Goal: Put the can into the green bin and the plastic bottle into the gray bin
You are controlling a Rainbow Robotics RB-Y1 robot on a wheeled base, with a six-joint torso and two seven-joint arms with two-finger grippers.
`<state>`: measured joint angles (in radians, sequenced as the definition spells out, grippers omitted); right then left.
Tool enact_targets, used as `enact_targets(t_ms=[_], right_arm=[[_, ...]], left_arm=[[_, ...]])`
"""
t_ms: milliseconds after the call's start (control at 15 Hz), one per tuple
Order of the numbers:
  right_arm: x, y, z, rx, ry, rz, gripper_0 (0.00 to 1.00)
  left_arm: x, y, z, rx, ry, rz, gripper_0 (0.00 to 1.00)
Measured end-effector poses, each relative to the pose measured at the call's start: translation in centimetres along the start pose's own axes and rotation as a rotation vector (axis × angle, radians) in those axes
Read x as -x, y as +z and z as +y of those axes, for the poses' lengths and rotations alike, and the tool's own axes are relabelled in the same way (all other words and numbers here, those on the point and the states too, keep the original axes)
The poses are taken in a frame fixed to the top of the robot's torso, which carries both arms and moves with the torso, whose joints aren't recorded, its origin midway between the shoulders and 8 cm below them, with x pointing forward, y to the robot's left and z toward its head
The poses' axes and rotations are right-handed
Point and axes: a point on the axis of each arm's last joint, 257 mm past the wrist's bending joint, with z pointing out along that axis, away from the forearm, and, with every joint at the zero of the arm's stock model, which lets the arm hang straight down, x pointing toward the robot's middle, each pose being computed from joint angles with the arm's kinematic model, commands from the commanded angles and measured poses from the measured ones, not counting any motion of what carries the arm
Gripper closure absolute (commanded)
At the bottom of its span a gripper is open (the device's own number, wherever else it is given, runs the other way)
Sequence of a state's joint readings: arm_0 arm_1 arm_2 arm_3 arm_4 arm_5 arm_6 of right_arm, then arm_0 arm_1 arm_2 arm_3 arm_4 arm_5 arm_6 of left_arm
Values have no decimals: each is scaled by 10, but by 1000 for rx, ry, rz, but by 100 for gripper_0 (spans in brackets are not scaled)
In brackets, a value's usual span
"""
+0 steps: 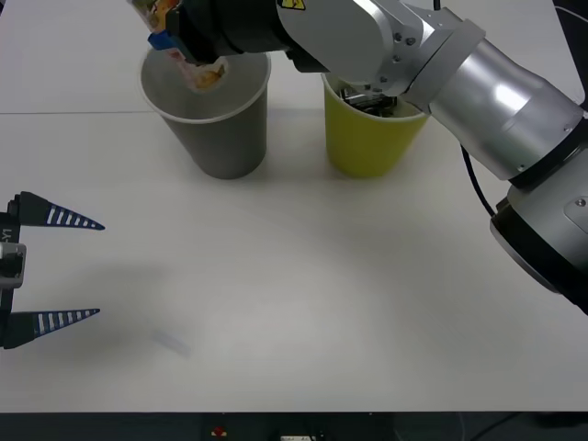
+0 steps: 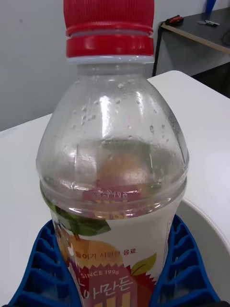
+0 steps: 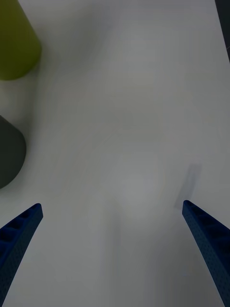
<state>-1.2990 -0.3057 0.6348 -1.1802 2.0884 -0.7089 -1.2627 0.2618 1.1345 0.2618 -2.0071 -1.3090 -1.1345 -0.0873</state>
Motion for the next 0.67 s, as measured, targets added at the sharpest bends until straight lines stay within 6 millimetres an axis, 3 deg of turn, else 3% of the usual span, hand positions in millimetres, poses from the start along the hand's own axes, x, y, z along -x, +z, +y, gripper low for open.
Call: enact_targets(t_ms=[67,200,267,667], right_arm=[[0,1,2,1,-1,-3,66],[0,1,2,4,1,-4,8],[0,1,2,4,4,-4,0],[-1,-2,-2,3,7,-4,0]], left_arm=[[0,0,0,0,0,0,0],[0,0,0,0,0,0,0],[0,0,0,0,0,0,0],[0,0,0,0,0,0,0]])
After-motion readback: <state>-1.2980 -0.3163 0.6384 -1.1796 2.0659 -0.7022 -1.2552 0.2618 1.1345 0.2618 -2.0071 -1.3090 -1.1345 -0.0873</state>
